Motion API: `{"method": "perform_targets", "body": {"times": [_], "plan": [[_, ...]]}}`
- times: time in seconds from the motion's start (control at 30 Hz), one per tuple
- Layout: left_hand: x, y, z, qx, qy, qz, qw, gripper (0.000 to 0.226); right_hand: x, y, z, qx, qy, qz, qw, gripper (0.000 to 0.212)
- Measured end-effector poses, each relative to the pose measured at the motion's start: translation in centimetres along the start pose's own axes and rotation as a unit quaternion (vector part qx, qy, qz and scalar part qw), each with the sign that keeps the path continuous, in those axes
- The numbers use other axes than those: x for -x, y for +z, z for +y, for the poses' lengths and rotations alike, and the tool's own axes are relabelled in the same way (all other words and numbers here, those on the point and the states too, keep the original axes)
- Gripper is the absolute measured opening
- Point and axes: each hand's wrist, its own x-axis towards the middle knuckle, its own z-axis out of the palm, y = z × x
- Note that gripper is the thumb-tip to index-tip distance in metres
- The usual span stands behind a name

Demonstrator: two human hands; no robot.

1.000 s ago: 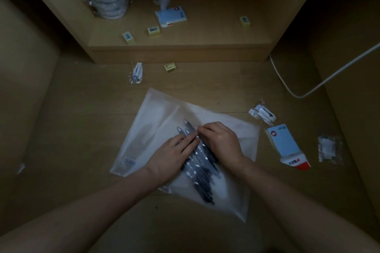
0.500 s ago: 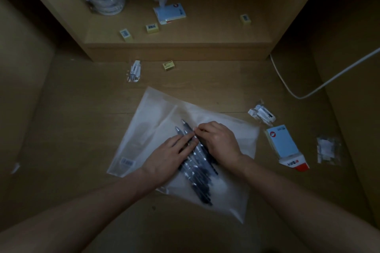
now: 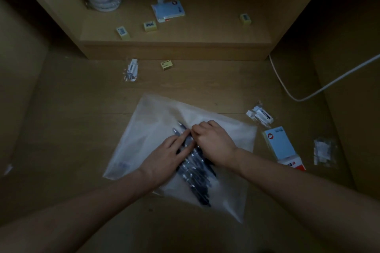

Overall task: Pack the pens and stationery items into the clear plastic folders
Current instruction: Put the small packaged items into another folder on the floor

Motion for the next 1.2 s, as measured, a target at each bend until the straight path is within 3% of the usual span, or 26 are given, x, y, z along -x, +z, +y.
{"method": "perform_targets", "body": {"times": [0.07,0.2,0.3,0.37,0.47,0.6,0.7,0.77,0.87,0.97,1.07,1.2], "plan": [[-0.1,0.1,-0.2,0.009,0.001,0.006,1.000,0.061,-0.4,-0.3,-0.1,-0.010,-0.013,-0.016,1.000,0.027],[-0.4,0.0,-0.8,0.019,0.006,-0.006,1.000,0.087,-0.6,-0.9,0.1,-0.071,0.001,-0.048,0.996,0.019],[-0.5,0.0,-0.8,0.046,-0.008,-0.002,0.999,0.082,0.1,-1.0,1.7,-0.215,0.103,-0.075,0.968,0.025],[-0.6,-0.4,-0.7,0.114,-0.038,-0.016,0.993,0.071,0.9,-0.8,2.4,-0.283,0.191,-0.050,0.938,0.029],[-0.2,-1.7,-1.0,0.203,-0.092,-0.035,0.974,0.053,2.2,-0.5,2.8,-0.273,0.276,-0.016,0.921,0.039],[1.2,-3.8,-3.8,0.150,-0.236,0.031,0.960,0.050,2.3,-1.2,3.9,-0.211,0.327,-0.050,0.920,0.055],[3.1,-5.0,-6.2,0.133,-0.430,0.001,0.893,0.064,1.6,-1.8,4.5,-0.202,0.361,-0.085,0.907,0.059],[3.9,-5.8,-7.1,0.198,-0.512,-0.045,0.835,0.065,1.0,-2.1,4.8,-0.181,0.366,-0.109,0.906,0.051],[4.4,-5.7,-7.8,0.307,-0.527,-0.082,0.788,0.042,0.5,-2.4,5.1,-0.200,0.371,-0.107,0.901,0.029],[4.5,-5.3,-7.9,0.418,-0.543,-0.046,0.727,0.022,0.5,-2.7,4.5,-0.251,0.372,-0.057,0.892,0.009],[4.3,-5.2,-7.6,0.498,-0.538,0.013,0.679,0.006,1.1,-2.4,4.7,-0.266,0.394,-0.011,0.880,0.016],[4.8,-5.7,-6.7,0.547,-0.513,0.063,0.659,0.017,3.7,-3.5,4.0,-0.320,0.497,0.076,0.803,0.043]]}}
